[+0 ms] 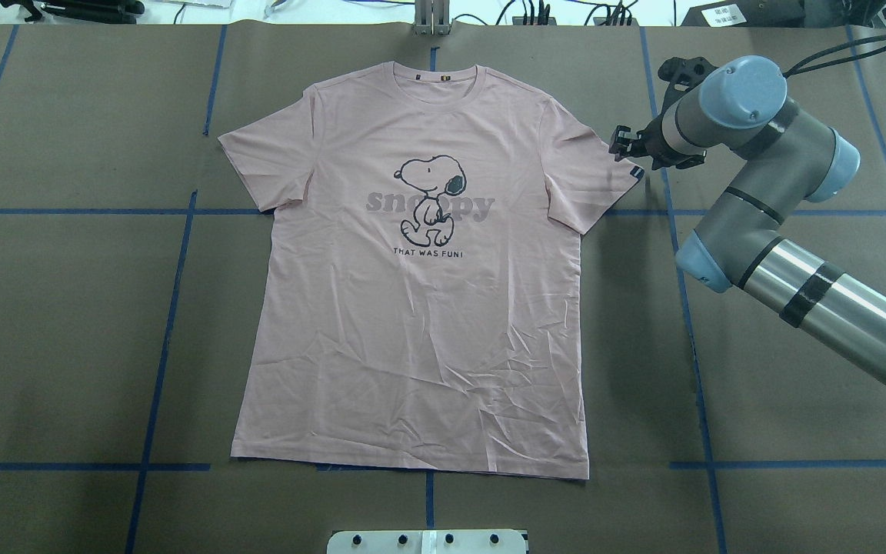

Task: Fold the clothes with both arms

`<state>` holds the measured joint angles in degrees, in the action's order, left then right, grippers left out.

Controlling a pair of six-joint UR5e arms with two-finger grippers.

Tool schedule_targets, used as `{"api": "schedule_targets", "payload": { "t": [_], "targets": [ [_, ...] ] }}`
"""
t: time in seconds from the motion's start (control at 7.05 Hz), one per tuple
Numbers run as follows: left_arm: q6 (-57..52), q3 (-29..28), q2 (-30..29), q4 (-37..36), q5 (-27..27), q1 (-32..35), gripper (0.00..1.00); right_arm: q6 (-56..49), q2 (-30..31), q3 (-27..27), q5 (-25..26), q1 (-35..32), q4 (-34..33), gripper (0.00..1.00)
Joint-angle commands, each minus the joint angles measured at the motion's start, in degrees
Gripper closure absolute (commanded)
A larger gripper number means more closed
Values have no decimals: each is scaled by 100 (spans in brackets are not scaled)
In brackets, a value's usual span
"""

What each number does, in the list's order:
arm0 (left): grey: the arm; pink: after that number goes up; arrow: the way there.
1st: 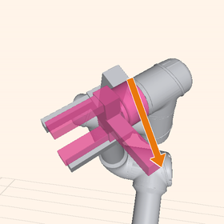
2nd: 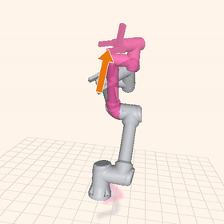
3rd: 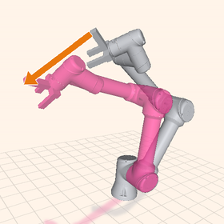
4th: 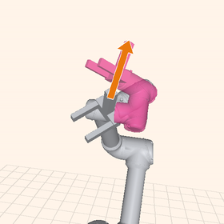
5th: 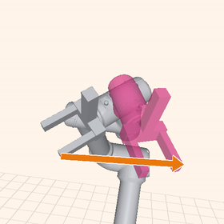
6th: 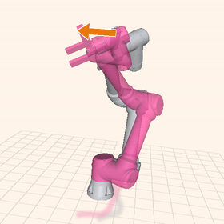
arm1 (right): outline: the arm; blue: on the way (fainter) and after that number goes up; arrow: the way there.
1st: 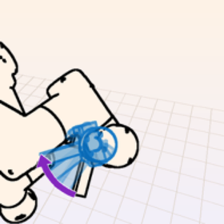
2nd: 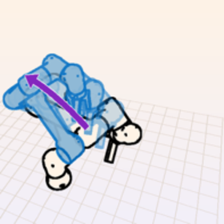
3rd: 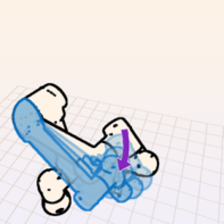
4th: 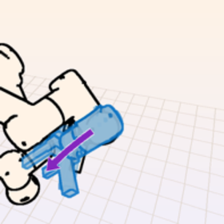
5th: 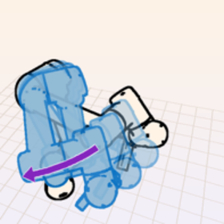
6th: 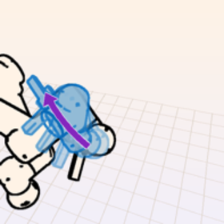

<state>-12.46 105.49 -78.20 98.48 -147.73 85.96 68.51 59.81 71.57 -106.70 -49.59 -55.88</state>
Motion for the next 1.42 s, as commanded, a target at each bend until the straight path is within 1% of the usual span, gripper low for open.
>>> {"api": "schedule_targets", "payload": {
  "t": [0.0,0.14,0.28,0.43,0.71,0.99,1.28],
  "targets": [
    [-2,6,15,5,-10,0,0,-4,-91,-178,140,116,-2,32],
    [-2,6,15,5,-88,0,0,4,-83,-196,141,125,-2,39],
    [-2,6,15,5,-167,0,0,4,-83,-196,141,117,-2,60],
    [-2,15,15,5,-168,0,0,4,-83,-196,141,116,-2,100],
    [-2,32,24,5,-185,9,0,-31,-75,-109,123,90,15,100],
    [6,68,85,22,-361,9,0,30,-179,267,132,134,-37,100],
    [24,269,217,14,-370,9,0,581,-591,165,193,387,-99,100]
  ]
}}
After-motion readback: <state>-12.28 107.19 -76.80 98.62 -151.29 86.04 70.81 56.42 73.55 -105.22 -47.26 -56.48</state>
